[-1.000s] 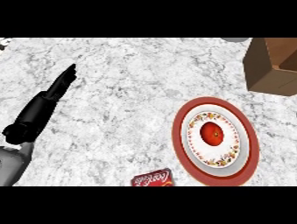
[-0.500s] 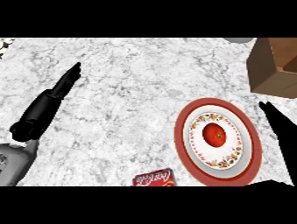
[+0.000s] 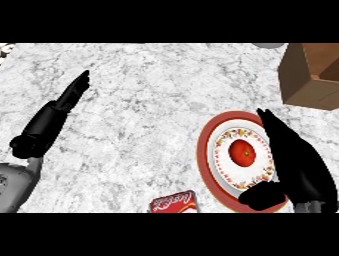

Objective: Pick the tomato from the plate and place it in the cardboard box

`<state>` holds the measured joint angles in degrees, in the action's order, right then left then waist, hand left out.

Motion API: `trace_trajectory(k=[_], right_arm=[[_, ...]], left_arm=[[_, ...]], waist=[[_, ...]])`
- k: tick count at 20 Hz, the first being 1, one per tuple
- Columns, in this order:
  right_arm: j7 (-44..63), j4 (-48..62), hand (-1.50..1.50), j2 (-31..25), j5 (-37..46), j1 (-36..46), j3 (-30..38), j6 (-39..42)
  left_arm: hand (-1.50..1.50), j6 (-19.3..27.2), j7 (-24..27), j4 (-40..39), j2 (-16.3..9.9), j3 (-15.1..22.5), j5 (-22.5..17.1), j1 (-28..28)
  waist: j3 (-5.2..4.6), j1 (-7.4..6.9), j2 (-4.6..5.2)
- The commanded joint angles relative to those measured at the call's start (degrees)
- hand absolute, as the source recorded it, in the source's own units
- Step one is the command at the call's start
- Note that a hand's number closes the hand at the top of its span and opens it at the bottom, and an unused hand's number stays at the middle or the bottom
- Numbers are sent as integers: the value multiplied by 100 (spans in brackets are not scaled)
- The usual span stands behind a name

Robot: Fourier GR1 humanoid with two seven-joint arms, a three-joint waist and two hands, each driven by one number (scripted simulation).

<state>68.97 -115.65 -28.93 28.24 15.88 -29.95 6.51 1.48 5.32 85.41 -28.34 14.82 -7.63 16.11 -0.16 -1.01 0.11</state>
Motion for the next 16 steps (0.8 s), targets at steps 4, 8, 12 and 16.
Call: trace_trajectory(k=[4,8,12,16], right_arm=[[1080,897,-150,633,601,507,-14,247],[797,1293,-150,841,649,583,107,454],[1001,1217,-150,995,847,376,26,697],[278,1991,-150,1152,1125,244,119,339]], left_arm=[[0,-76,-186,152,18,-114,8,-33],[0,-204,-41,-172,90,-224,44,57],[0,-194,39,46,44,-295,108,-201],[0,-428,219,-231,31,-468,69,-105]], waist=[[11,26,-19],[10,80,-5],[10,87,-30],[13,87,-4]])
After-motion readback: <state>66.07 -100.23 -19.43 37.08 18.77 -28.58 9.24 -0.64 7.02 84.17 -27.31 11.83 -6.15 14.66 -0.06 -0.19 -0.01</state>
